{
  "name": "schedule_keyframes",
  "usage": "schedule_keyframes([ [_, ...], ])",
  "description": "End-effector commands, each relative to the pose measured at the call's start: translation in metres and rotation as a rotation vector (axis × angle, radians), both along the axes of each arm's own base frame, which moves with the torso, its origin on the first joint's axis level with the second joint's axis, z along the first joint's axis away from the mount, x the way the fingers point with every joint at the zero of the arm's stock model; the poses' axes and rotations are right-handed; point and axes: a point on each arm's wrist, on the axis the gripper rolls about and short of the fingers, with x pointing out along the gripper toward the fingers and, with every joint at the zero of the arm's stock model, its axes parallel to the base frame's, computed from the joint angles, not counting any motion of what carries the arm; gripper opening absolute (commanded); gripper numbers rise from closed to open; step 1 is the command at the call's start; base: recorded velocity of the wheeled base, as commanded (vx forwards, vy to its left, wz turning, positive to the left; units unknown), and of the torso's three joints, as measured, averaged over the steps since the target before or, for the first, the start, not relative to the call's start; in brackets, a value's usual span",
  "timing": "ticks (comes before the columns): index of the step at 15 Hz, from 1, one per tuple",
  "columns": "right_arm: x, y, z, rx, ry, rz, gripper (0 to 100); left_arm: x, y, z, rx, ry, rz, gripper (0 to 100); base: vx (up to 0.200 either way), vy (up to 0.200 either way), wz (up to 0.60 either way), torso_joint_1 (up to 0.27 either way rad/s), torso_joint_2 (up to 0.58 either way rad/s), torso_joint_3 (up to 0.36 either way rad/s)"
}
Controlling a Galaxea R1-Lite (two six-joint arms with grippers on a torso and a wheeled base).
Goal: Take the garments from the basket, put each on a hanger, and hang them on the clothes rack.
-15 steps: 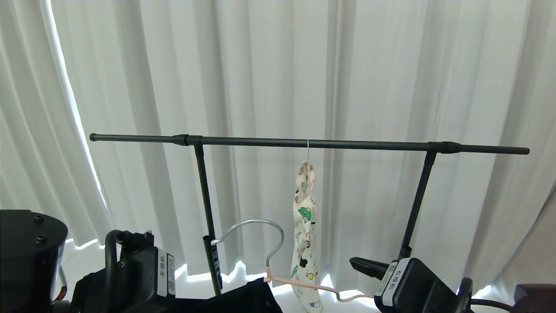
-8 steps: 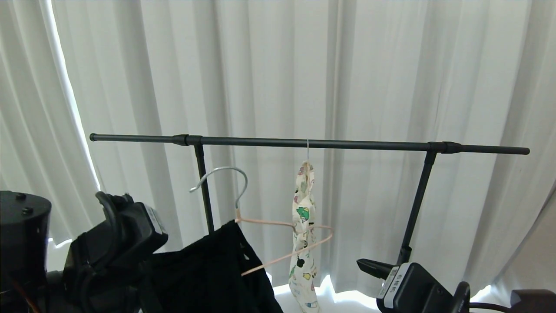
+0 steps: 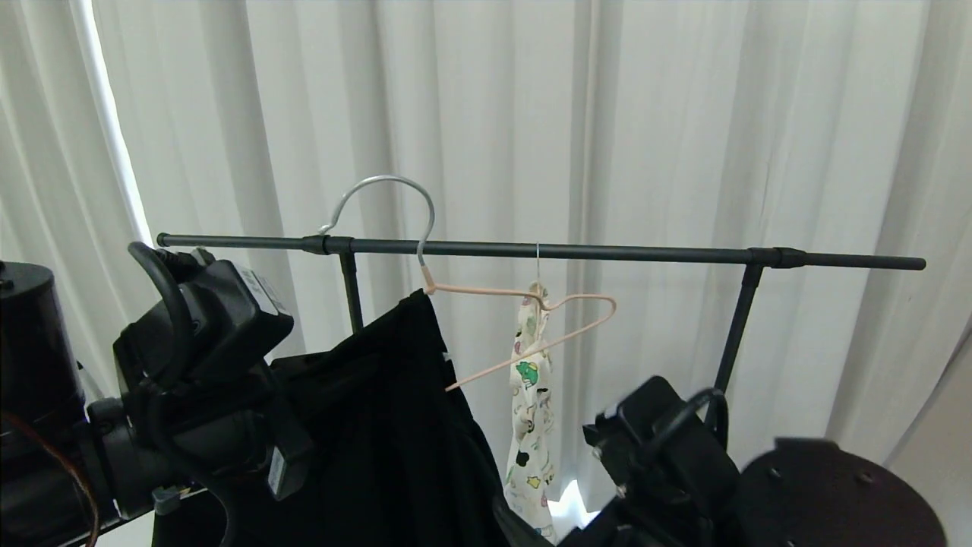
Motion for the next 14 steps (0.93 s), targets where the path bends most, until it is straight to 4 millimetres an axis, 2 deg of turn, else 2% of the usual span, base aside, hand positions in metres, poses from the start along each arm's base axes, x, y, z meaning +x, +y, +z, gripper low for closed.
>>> schedule_keyframes([
  [1,0.034,0.028,-0.007,0.029,0.027,-0.088,100,0.002,-0.002,0.004,-0.003,-0.012,-0.004,0,0.0,0.0,0.0,0.0,0.0,0.0],
  [4,0.057,0.045,-0.002,0.075,0.022,-0.134,100,0.001,-0.002,0.006,-0.007,-0.018,-0.008,0,0.0,0.0,0.0,0.0,0.0,0.0],
  [9,0.064,0.045,-0.004,0.083,0.029,-0.159,100,0.002,-0.003,0.007,-0.009,-0.021,-0.011,0,0.0,0.0,0.0,0.0,0.0,0.0],
  [11,0.065,0.045,-0.003,0.086,0.026,-0.158,100,0.002,-0.003,0.007,-0.009,-0.021,-0.013,0,0.0,0.0,0.0,0.0,0.0,0.0],
  [14,0.043,0.056,-0.008,0.068,0.036,-0.089,100,0.004,-0.005,0.01,-0.014,-0.026,-0.016,0,0.0,0.0,0.0,0.0,0.0,0.0],
])
